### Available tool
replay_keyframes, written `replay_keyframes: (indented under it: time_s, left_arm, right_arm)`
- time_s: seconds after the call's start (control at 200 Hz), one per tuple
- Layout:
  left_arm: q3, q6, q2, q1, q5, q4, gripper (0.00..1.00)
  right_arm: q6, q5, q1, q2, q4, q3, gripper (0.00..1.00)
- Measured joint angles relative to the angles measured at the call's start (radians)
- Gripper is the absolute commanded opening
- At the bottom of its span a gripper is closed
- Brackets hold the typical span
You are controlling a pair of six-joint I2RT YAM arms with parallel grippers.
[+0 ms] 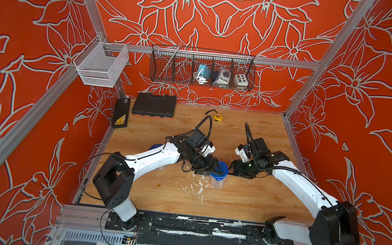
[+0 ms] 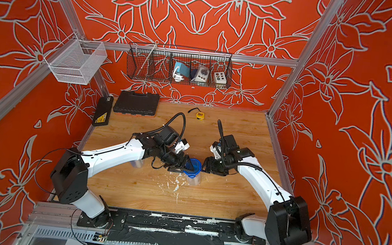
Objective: Pack away toiletry kits
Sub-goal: Close the fastener on the container, then reset both arms
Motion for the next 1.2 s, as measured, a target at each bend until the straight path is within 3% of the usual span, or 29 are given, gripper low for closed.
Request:
replay_keyframes:
  time_s: [0.22, 0.51, 0.666, 0.786, 0.896, 1.026, 1.196]
  left_arm:
    - [0.052, 0.070, 0.000, -0.002, -0.072, -0.051, 0.98]
    - [0.039, 0.124, -0.069, -0.005, -0.209, -0.150, 0.98]
    - [0.040, 0.165, -0.219, 0.006, -0.312, -0.172, 0.98]
    - [0.039, 0.225, -0.413, 0.085, -0.431, -0.163, 0.98]
    - [0.035, 0.286, -0.543, 0.159, -0.609, -0.149, 0.98]
    - [-0.040, 0.348, -0.612, 0.195, -0.779, -0.106, 0.98]
    - [-0.213, 0.417, -0.623, 0.323, -0.916, 0.056, 0.98]
  right_arm:
    - [-0.007, 0.036, -0.045, -0.020, -0.062, 0.014, 0.79]
    - [-0.050, 0.188, -0.064, -0.063, -0.164, 0.119, 0.98]
    - [-0.098, 0.323, -0.065, -0.166, -0.180, 0.210, 0.98]
    - [-0.128, 0.445, -0.071, -0.251, -0.163, 0.243, 0.98]
    - [-0.167, 0.541, -0.087, -0.314, -0.119, 0.240, 0.98]
    - [-0.202, 0.657, -0.116, -0.343, -0.020, 0.199, 0.98]
    - [-0.239, 0.847, -0.146, -0.335, 0.195, 0.028, 0.98]
